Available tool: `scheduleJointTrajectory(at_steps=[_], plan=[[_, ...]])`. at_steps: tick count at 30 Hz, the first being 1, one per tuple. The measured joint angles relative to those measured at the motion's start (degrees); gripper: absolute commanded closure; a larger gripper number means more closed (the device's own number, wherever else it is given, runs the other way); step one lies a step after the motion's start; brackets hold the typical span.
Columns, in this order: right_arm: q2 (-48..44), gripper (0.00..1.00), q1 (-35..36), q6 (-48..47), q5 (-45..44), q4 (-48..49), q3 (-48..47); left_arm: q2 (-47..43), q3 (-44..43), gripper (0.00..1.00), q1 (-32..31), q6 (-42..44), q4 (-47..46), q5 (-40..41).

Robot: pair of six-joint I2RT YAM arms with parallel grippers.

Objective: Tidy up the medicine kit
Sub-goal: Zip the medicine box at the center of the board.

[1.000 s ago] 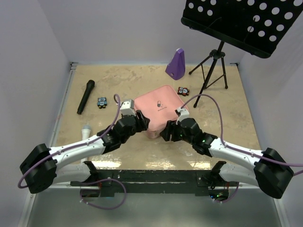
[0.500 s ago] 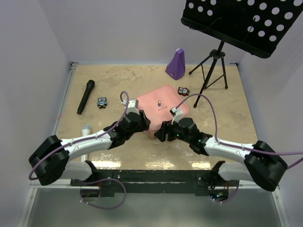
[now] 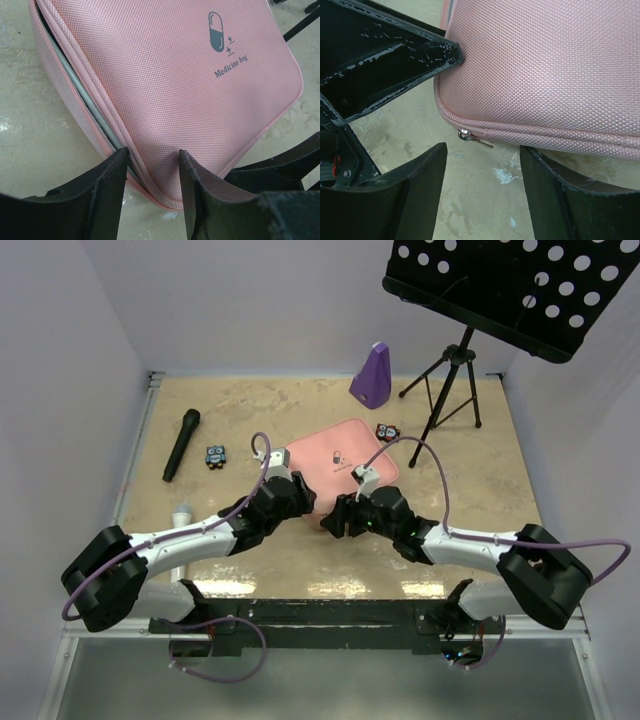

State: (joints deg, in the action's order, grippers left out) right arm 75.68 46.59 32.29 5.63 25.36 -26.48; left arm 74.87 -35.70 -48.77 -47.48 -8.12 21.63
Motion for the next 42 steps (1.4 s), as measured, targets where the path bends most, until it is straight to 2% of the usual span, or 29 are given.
scheduleJointTrajectory(at_steps=[10, 33, 39, 42], plan=[[0.81, 0.49, 1.97, 0.04, -0.04, -0.02, -0.98, 0.04, 0.46, 0.51, 0.07, 0.0, -1.01, 0.0], [1.46, 0.47, 7.28, -0.68, -0.68, 2.47, -4.68, 0.61, 0.92, 0.51, 0.35, -0.13, -3.04, -0.37], [-8.87, 0.48, 7.41, -1.44, -3.3, -1.6, -3.87, 0.26, 1.14, 0.5, 0.48, -0.13, -3.04, -0.44], [-15.45, 0.48, 7.41, -1.44, -7.06, -2.45, -3.72, -1.4, 2.01, 0.45, 0.68, -0.42, -2.8, -0.55]])
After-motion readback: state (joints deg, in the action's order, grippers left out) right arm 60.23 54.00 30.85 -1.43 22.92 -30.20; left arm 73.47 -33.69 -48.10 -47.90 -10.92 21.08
